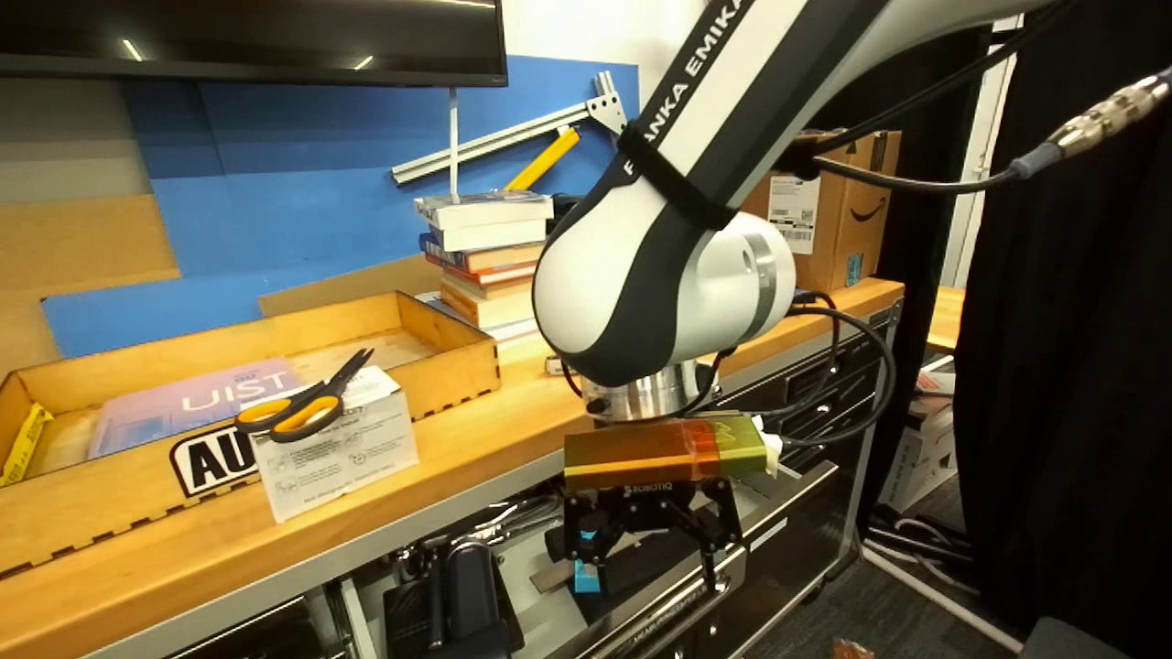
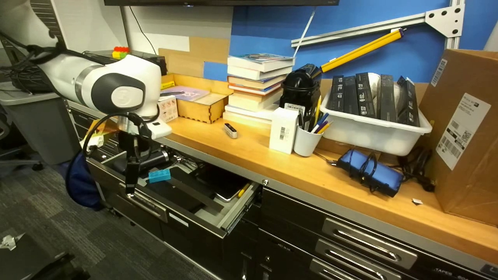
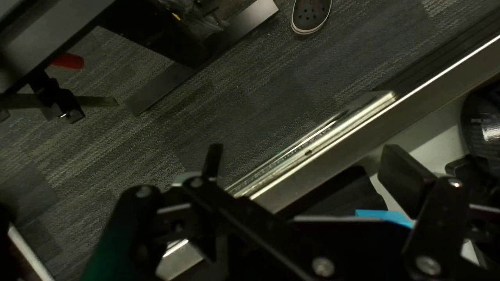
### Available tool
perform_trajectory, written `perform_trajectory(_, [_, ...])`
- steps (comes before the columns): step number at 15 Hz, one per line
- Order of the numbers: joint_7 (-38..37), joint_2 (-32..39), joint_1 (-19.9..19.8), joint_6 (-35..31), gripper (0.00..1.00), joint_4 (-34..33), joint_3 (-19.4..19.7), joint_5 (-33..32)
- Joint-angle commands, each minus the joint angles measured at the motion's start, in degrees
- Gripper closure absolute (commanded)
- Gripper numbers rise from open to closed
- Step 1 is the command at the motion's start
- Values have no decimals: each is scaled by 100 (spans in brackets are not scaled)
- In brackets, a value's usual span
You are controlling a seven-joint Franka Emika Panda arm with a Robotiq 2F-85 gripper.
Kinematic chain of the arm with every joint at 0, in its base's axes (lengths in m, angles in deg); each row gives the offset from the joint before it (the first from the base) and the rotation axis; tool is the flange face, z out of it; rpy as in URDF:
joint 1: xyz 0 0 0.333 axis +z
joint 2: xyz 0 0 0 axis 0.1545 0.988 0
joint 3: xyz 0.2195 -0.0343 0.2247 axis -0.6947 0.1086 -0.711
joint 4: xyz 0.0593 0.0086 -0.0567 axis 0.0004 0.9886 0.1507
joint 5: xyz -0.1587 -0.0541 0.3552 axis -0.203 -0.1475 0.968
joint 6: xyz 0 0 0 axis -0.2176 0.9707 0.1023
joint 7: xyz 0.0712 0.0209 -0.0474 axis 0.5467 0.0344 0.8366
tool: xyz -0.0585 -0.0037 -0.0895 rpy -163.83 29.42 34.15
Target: Pick up the blue object from the counter and put it in the open drawer and close it
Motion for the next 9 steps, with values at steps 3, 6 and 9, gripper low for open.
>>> perform_trajectory(3, [597,19,-85,393,0,136,-118,436])
perform_trajectory(6, [594,478,-7,406,0,-38,-187,323])
perform_trajectory(9, [219,875,135,60,0,-219,-192,75])
